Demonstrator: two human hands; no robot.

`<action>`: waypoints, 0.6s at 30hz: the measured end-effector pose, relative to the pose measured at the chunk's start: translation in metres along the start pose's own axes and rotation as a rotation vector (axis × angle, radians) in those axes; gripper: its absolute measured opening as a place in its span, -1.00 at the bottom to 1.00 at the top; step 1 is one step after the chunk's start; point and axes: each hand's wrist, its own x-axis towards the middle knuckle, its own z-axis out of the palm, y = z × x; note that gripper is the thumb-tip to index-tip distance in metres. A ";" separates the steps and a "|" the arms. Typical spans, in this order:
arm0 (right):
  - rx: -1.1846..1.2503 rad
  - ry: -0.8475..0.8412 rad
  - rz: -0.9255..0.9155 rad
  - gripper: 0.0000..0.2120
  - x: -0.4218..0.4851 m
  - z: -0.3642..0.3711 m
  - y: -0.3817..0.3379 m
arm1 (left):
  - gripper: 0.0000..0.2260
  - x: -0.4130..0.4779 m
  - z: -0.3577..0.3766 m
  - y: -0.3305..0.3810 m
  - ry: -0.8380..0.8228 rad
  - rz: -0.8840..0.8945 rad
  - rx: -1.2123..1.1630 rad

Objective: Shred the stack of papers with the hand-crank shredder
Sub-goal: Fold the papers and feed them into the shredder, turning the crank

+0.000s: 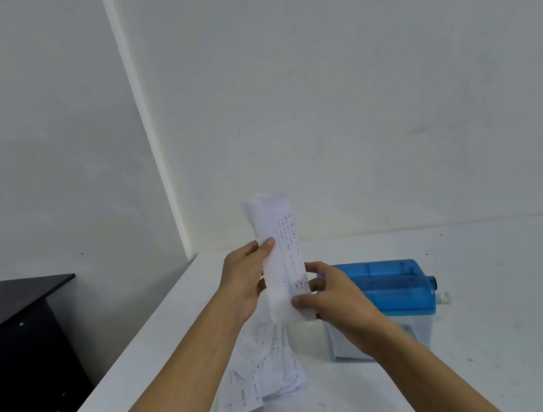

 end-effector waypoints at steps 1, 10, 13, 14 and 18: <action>-0.012 0.005 -0.021 -0.51 -0.002 -0.005 -0.003 | -0.85 0.001 0.004 0.003 -0.005 0.008 -0.006; -0.118 0.174 -0.100 -0.59 0.004 -0.048 -0.032 | -0.82 -0.001 0.048 0.014 -0.179 0.055 0.161; -0.230 0.173 -0.109 -0.54 0.012 -0.058 -0.032 | -0.77 0.001 0.058 0.009 -0.167 0.101 0.284; -0.280 0.159 -0.107 -0.54 0.014 -0.060 -0.031 | -0.75 0.003 0.061 0.009 -0.156 0.118 0.329; -0.368 0.147 -0.111 -0.57 0.021 -0.072 -0.031 | -0.73 0.010 0.072 0.013 -0.174 0.166 0.454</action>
